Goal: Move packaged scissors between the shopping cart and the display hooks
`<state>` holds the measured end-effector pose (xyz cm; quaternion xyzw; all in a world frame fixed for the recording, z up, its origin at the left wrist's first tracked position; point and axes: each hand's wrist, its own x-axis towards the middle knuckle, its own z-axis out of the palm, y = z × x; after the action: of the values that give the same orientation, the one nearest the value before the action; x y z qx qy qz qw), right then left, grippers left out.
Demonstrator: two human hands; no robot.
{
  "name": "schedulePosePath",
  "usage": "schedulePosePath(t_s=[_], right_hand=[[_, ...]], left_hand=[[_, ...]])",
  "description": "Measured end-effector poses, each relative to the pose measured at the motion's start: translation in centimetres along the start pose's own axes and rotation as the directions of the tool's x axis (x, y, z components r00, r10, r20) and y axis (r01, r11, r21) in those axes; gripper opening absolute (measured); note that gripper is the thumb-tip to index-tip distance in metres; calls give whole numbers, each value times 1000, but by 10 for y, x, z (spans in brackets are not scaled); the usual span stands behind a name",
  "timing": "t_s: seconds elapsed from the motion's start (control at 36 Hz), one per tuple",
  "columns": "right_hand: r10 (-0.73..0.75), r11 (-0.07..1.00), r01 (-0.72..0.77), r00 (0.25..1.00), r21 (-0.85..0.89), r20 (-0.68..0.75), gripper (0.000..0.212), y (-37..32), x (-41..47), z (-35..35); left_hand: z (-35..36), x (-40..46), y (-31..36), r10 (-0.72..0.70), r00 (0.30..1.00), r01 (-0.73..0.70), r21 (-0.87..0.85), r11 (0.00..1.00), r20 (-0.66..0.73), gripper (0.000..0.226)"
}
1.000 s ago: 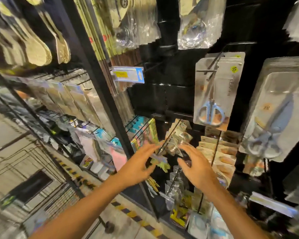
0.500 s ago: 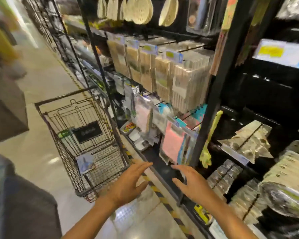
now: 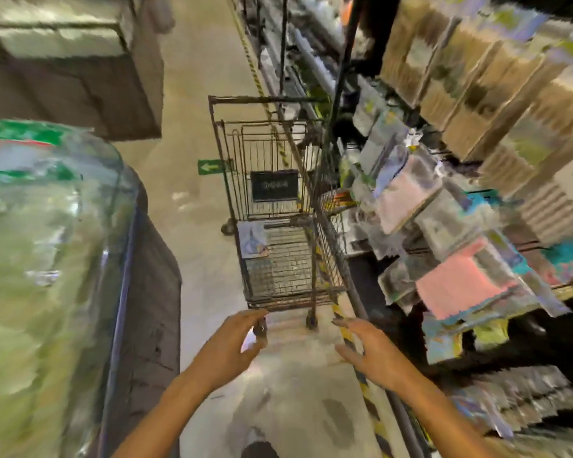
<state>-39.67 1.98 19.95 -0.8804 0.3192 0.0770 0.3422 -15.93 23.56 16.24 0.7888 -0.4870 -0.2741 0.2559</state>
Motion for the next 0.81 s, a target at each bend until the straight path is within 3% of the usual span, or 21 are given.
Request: schedulePosePath(t_s=[0.33,0.81], right_hand=[[-83,996,83,992,14,96,50,-26,89,5],[-148,988,153,944,8,293,53,29,264,-68]], left_hand=[[-31,22,-60,-141,990,142,82,986,-21,55],[-56,170,-35,-291,957,286,208,935,-7,56]])
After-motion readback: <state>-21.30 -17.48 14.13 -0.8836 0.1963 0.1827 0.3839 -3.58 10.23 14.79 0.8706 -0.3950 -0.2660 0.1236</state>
